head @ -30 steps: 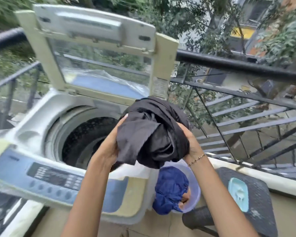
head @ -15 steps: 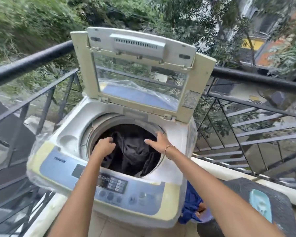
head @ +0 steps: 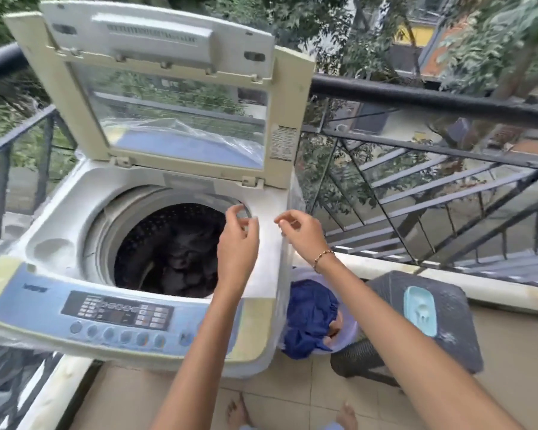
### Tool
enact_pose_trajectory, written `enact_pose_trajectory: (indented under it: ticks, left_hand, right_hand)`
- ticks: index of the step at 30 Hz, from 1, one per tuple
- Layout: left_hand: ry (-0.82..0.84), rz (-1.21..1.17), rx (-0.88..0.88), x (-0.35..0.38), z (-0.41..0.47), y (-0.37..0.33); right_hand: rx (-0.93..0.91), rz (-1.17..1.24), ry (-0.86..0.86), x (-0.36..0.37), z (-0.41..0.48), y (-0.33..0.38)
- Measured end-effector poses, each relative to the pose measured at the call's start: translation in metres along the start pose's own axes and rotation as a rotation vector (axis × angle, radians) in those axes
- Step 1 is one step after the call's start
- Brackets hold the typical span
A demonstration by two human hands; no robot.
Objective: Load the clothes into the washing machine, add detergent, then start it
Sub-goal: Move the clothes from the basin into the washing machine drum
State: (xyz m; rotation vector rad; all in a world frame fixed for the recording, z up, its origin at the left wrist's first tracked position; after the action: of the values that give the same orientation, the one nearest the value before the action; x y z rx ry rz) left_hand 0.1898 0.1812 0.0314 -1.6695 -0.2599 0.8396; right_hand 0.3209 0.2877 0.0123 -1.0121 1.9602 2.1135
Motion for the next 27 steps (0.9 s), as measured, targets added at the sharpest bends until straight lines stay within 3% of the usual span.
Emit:
enact_pose_trajectory:
  ticks: [6, 12, 15, 23, 27]
  left_hand:
    - [0.148, -0.067, 0.073, 0.124, -0.05, -0.031]
    - [0.292, 0.049, -0.156, 0.24, -0.096, 0.031]
    - [0.323, 0.035, -0.304, 0.28, -0.118, 0.069]
    - [0.372, 0.167, -0.495, 0.355, -0.118, 0.164]
    - [0.423, 0.352, -0.56, 0.379, -0.11, 0.242]
  right_hand:
    - [0.167, 0.03, -0.06, -0.094, -0.023, -0.097]
    - [0.321, 0.039, -0.03, -0.145, -0.048, -0.206]
    - [0.381, 0.004, 0.048, -0.149, -0.056, -0.254]
    - [0.518, -0.014, 0.133, -0.117, -0.043, -0.374]
    - [0.589, -0.024, 0.123, -0.082, -0.036, -0.44]
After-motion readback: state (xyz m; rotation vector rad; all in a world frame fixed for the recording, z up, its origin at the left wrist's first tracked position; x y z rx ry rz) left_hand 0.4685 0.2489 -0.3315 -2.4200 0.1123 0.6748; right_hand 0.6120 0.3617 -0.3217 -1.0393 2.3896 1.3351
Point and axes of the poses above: each hand's wrist, its own z-axis towards the middle knuckle, its own x-axis out of the palm, y = z × x, the point moved 9 cm from there along z, towards the middle knuckle
